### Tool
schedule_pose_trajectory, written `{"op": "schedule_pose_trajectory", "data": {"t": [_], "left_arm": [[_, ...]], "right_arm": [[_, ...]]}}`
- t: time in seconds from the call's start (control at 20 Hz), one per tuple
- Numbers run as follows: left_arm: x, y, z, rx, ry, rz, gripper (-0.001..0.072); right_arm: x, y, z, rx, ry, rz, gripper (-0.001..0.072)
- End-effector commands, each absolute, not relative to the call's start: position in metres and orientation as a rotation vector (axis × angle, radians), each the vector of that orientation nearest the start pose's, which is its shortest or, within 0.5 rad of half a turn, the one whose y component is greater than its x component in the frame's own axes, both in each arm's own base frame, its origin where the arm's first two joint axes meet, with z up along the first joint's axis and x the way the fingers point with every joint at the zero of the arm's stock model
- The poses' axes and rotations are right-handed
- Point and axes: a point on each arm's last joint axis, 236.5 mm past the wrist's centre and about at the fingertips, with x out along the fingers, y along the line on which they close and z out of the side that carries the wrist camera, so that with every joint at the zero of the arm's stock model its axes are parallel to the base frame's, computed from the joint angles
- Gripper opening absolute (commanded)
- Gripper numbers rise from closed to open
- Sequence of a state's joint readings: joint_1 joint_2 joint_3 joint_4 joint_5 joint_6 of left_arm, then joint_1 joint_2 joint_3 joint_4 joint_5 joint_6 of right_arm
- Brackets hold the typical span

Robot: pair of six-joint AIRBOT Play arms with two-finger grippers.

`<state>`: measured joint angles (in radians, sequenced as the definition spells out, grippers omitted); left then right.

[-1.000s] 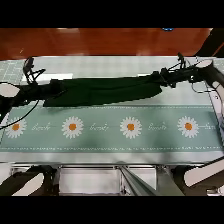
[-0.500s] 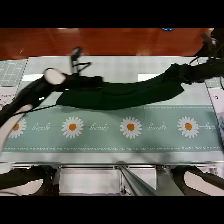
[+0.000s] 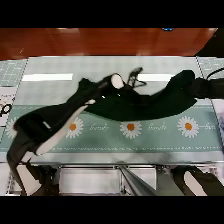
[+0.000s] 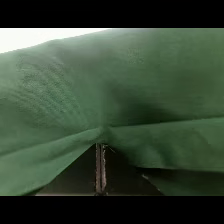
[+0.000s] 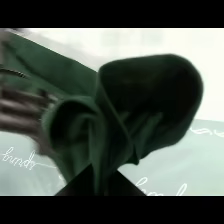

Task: Fold the shirts.

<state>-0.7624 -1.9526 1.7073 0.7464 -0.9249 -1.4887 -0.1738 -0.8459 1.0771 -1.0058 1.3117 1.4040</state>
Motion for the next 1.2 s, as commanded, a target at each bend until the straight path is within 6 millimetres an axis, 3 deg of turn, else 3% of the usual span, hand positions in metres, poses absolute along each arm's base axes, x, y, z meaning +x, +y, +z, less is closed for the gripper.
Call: {"op": "schedule_pose_trajectory", "data": {"t": [0.0,0.1,0.25,0.4,0.55,0.7,0.8,1.0,1.15], "left_arm": [[0.272,-0.532,-0.051,-0.281,1.453,-1.058,0.0016],[0.278,-0.53,-0.047,-0.297,1.445,-1.054,0.0017],[0.327,-0.492,-0.019,-0.353,1.402,-1.004,0.0016],[0.39,-0.428,0.025,-0.423,1.299,-0.913,0.0016],[0.421,-0.35,0.068,-0.43,1.184,-0.804,0.0016],[0.401,-0.283,0.096,-0.395,1.089,-0.739,0.0017],[0.383,-0.239,0.101,-0.444,1.019,-0.642,0.0017],[0.336,-0.162,0.081,-0.512,0.953,-0.477,0.0017],[0.315,-0.135,0.07,-0.547,0.933,-0.408,0.0017]], "right_arm": [[0.307,0.076,0.156,0.38,0.946,0.355,0.0021],[0.308,0.076,0.157,0.391,0.944,0.353,0.0022],[0.309,0.079,0.159,0.413,0.938,0.357,0.0022],[0.318,0.096,0.169,0.453,0.895,0.404,0.0021],[0.339,0.142,0.168,0.49,0.874,0.505,0.0021],[0.37,0.205,0.15,0.554,0.882,0.605,0.0021],[0.39,0.247,0.13,0.571,0.926,0.658,0.0021],[0.421,0.326,0.087,0.566,1.033,0.751,0.0022],[0.437,0.371,0.061,0.58,1.081,0.801,0.0021]]}}
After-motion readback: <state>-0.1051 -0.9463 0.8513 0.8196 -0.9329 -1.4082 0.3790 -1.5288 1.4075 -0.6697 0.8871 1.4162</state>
